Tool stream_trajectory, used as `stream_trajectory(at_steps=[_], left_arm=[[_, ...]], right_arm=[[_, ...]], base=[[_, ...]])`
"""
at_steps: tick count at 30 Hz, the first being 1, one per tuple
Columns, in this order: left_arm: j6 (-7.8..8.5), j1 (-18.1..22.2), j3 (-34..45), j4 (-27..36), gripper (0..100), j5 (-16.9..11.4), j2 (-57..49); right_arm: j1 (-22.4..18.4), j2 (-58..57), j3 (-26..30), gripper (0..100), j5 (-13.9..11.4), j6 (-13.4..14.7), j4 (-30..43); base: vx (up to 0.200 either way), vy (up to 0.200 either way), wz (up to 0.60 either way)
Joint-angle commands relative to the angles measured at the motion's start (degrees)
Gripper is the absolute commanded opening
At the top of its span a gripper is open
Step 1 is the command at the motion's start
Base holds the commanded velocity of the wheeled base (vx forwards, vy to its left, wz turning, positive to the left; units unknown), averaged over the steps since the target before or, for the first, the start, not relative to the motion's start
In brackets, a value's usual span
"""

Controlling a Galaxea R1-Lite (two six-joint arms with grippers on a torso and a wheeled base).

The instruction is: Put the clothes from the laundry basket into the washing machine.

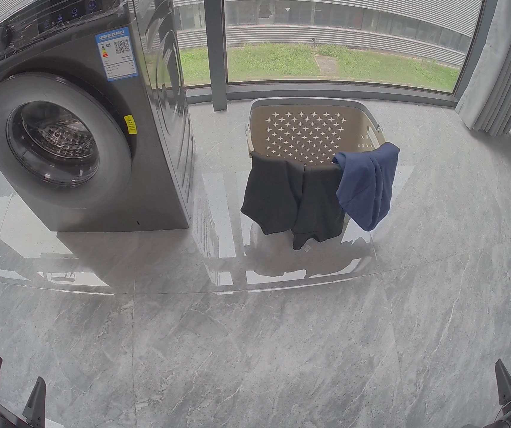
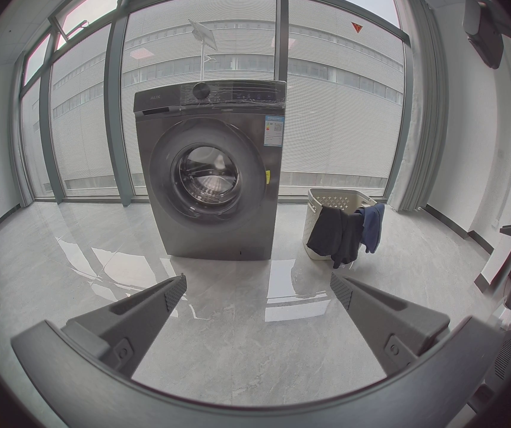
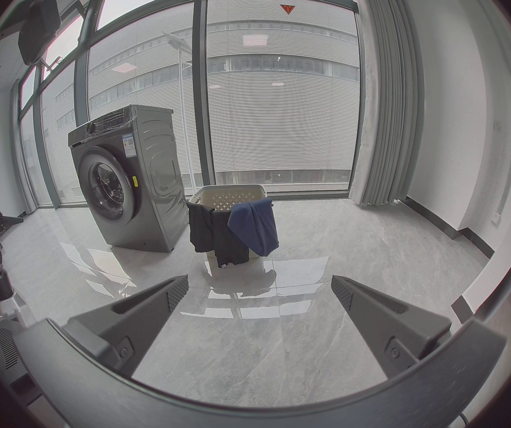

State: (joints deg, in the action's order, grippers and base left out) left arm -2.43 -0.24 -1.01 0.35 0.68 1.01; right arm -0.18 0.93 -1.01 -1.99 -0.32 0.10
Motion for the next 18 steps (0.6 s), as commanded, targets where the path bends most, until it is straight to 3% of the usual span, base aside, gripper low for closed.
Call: stream_trajectory(at_steps=[1,9,18], left_arm=[[-0.04,-0.02,0.84,0.00,100,0.02,-0.84],[-0.04,-0.02,0.84,0.00,100,0.02,-0.84],[-0.04,-0.02,0.84,0.00,100,0.02,-0.84]], right_arm=[[0.01,-0.14,0.92,100,-0.03,-0.03,-0.01],[0.01,-0.14,0.92,100,-0.03,-0.03,-0.01],[0.01,-0.14,0.92,100,-0.03,-0.03,-0.01]], base=[[0.000,0.000,0.00],[0.000,0.000,0.00],[0.000,-0.200,0.00]])
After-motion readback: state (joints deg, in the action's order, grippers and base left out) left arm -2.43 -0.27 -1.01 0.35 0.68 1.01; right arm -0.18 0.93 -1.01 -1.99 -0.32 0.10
